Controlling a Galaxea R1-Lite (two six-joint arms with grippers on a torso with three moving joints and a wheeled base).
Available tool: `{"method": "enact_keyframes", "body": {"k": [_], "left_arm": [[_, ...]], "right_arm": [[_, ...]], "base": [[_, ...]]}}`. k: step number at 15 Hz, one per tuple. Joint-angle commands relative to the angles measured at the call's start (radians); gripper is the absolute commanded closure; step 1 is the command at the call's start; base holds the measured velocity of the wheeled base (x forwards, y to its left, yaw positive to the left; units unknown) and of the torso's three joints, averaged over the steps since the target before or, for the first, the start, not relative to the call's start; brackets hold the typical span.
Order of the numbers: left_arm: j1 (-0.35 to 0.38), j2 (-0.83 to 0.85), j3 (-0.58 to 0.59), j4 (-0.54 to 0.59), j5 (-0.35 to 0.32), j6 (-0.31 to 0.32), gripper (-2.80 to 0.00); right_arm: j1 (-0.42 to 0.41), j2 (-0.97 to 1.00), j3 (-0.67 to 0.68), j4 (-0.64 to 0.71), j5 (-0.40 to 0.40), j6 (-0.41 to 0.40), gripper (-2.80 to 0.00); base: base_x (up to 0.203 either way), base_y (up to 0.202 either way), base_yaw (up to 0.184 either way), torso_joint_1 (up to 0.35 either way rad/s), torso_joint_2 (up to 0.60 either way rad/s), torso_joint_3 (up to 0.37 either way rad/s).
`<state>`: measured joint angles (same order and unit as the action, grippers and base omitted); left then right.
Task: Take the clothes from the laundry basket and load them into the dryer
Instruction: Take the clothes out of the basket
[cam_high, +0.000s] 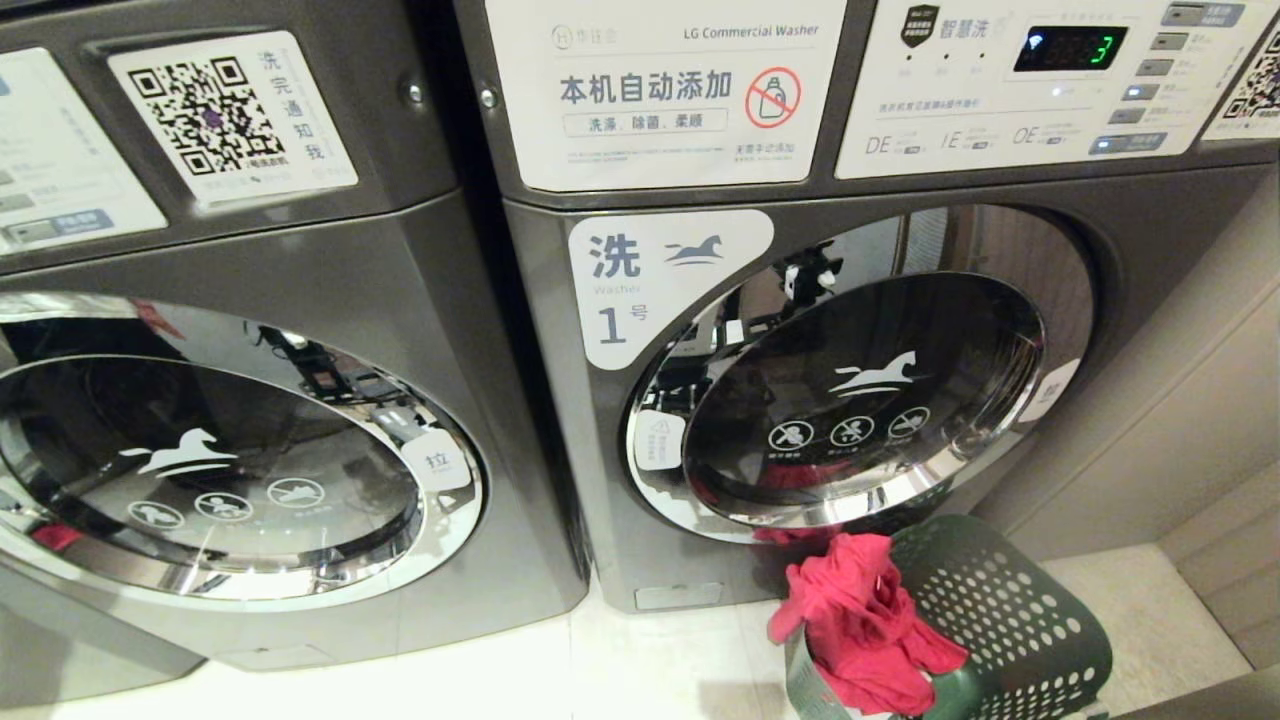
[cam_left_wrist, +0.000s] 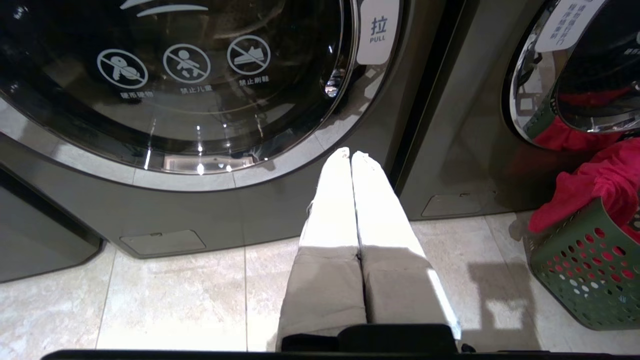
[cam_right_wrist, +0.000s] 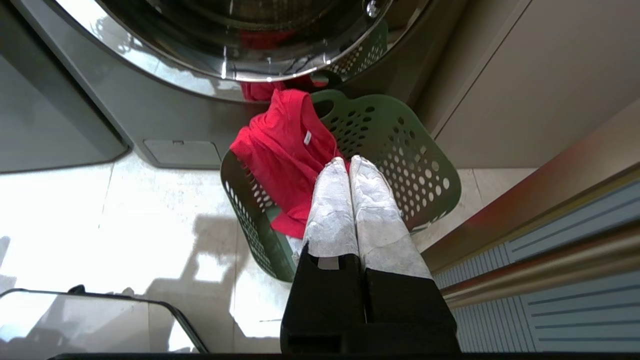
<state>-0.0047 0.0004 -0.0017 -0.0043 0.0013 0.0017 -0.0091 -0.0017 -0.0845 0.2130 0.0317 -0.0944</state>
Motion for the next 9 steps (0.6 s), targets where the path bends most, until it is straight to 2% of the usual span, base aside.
{"method": "enact_keyframes", "body": {"k": [1,9], "left_arm": [[0.000,-0.002,0.000,0.000,0.000,0.000,0.00],[0.000,-0.002,0.000,0.000,0.000,-0.002,0.00]], "right_arm": [[0.000,0.002,0.000,0.000,0.002,-0.002,0.00],[0.000,0.000,0.003,-0.003,-0.001,-0.001,0.00]], "base": [[0.000,0.000,0.000,0.002,0.00,-0.205],[0.000,0.000,0.000,0.002,0.00,-0.197]]}}
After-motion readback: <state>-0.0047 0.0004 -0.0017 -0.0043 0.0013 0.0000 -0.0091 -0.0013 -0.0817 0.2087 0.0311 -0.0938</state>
